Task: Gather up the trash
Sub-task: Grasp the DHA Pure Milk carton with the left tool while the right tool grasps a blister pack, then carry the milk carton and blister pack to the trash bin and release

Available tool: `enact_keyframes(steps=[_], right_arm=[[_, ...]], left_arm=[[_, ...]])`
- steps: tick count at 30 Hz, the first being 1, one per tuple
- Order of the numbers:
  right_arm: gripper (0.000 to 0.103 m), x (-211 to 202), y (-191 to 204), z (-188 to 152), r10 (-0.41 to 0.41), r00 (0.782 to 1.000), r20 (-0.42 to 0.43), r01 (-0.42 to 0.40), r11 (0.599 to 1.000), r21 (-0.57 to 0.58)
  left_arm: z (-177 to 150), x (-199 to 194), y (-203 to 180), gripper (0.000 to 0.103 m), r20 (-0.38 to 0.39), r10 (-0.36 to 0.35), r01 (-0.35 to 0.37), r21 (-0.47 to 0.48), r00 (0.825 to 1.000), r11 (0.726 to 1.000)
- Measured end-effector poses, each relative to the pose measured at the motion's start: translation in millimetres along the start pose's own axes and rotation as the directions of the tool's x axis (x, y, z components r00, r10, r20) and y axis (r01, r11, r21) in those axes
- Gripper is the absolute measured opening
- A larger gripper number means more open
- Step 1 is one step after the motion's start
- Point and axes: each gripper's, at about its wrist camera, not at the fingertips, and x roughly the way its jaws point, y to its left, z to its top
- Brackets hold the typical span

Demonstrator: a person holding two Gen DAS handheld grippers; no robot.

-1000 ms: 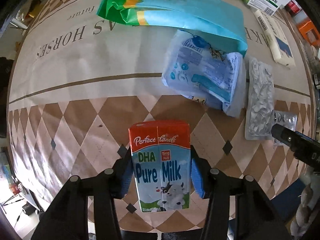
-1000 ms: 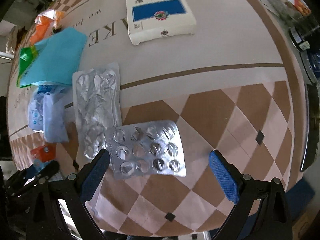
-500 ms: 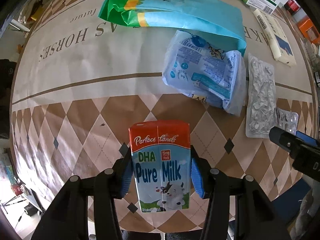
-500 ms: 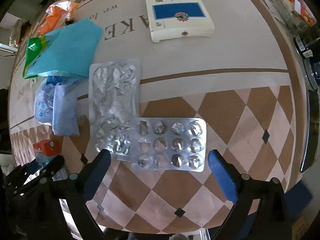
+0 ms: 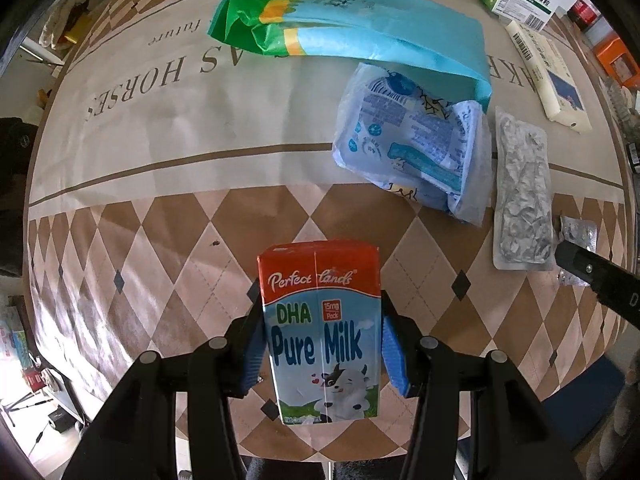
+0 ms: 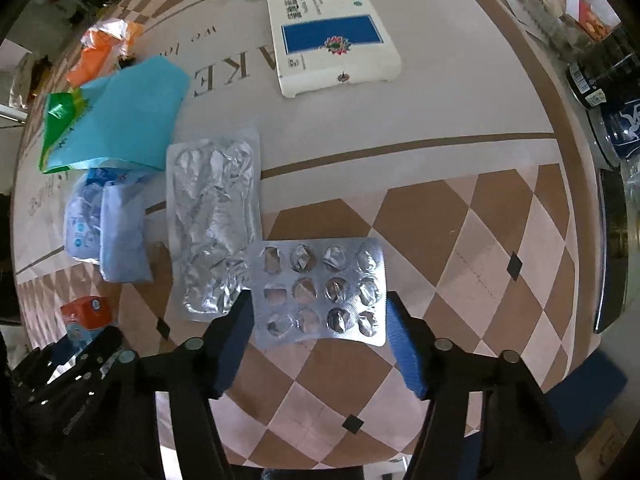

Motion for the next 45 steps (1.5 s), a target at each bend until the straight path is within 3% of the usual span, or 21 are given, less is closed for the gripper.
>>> enact_keyframes(steps=[10, 15, 20, 24, 29, 33, 38, 42, 45], right_arm=[[0.060, -58.6, 5.1, -46.8, 0.080, 0.994, 0.068, -0.080, 0.997, 0.007], [0.060, -76.5, 29.3, -86.3, 0.117, 0.988, 0.096, -0.114, 0.993, -0.034], [0.060, -89.3, 63.5, -135.2, 0.151, 0.981, 0.121, -0.144, 0.987, -0.067], [0.060, -93.8, 95.2, -189.0, 0.177, 0.974, 0.140, -0.167, 0.983, -0.080], [0.060, -72.3, 134.5, -273.7, 0.218, 0.971, 0.096, -0.213, 0.975, -0.063], [0.060, -28.5, 156.3, -328.6, 0.235, 0.972, 0.022, -0.233, 0.971, -0.049], [0.060, 72.5, 170.2, -374.8, 0.229, 0.968, -0.097, -0.232, 0.973, -0.014], [0.061, 181.2, 170.2, -394.8, 0.242, 0.954, -0.179, -0.239, 0.970, 0.038], [0.061, 252.9, 168.5, -397.7, 0.264, 0.940, -0.218, -0.252, 0.964, 0.081]], left_arm=[[-8.6, -46.4, 1.5, 0.047, 0.093, -0.024, 0.023, 0.017, 0.995, 1.000], [-32.4, -80.7, 19.1, 0.047, 0.161, -0.034, 0.029, 0.033, 0.986, 0.999], [-77.9, -104.1, 56.4, 0.047, 0.218, -0.056, 0.050, 0.032, 0.974, 0.998], [-135.4, -114.0, 100.4, 0.047, 0.244, -0.073, 0.069, 0.026, 0.967, 0.997], [-198.7, -101.0, 149.4, 0.047, 0.216, -0.077, 0.076, 0.014, 0.973, 0.997], [-242.9, -60.9, 183.0, 0.047, 0.142, -0.087, 0.090, -0.017, 0.986, 0.996], [-273.2, 44.0, 212.0, 0.047, 0.023, -0.132, 0.133, -0.087, 0.991, 0.987], [-280.3, 159.4, 229.3, 0.047, -0.076, -0.226, 0.208, -0.191, 0.971, 0.959], [-280.5, 245.7, 238.1, 0.047, -0.130, -0.299, 0.257, -0.268, 0.945, 0.929]])
